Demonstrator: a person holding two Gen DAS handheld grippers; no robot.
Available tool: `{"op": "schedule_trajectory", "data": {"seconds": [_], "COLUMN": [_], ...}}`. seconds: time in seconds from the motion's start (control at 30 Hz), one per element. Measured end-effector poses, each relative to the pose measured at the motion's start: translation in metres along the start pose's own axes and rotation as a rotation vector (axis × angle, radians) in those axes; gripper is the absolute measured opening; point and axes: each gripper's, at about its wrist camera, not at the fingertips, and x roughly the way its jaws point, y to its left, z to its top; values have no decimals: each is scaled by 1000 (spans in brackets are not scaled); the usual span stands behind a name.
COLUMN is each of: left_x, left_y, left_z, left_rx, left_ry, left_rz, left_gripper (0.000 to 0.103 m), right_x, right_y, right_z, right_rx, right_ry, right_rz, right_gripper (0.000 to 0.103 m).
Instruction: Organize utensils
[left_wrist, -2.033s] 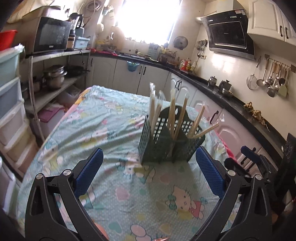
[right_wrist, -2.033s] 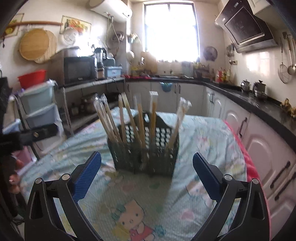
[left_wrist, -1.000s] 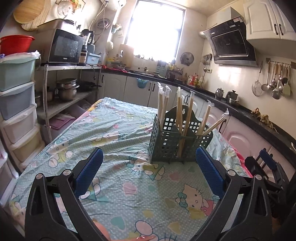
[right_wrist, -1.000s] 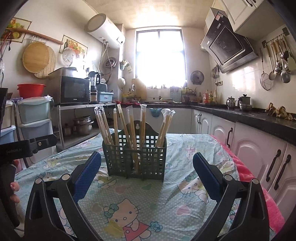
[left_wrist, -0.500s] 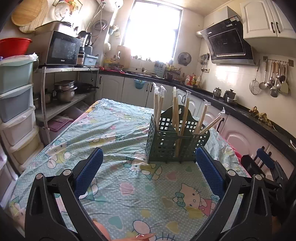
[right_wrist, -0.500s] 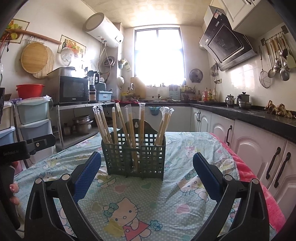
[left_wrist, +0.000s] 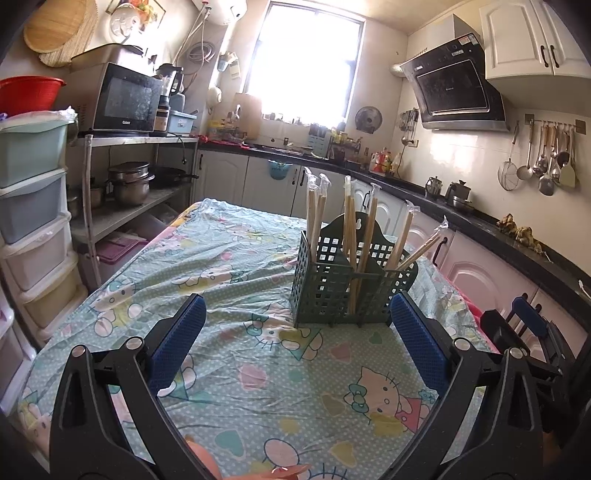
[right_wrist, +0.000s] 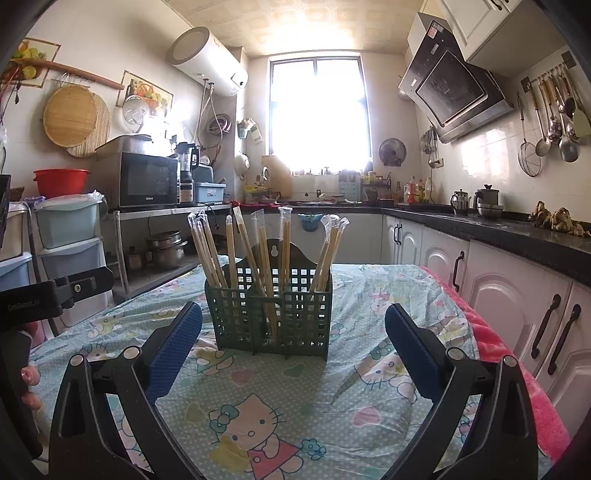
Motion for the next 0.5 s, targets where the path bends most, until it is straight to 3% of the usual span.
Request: {"op": "schedule_trajectory", "data": {"seconds": [0.5], "left_x": [0], "left_y": [-1], "left_z": [0], "left_rx": [-2], "left_ry": [-1], "left_rz": [4], "left_gripper": [92], "right_x": [1], "right_y": [0], "right_z": [0], "right_rx": [0], "right_ry": [-5], "right_rz": [-1], "right_gripper": [97]}}
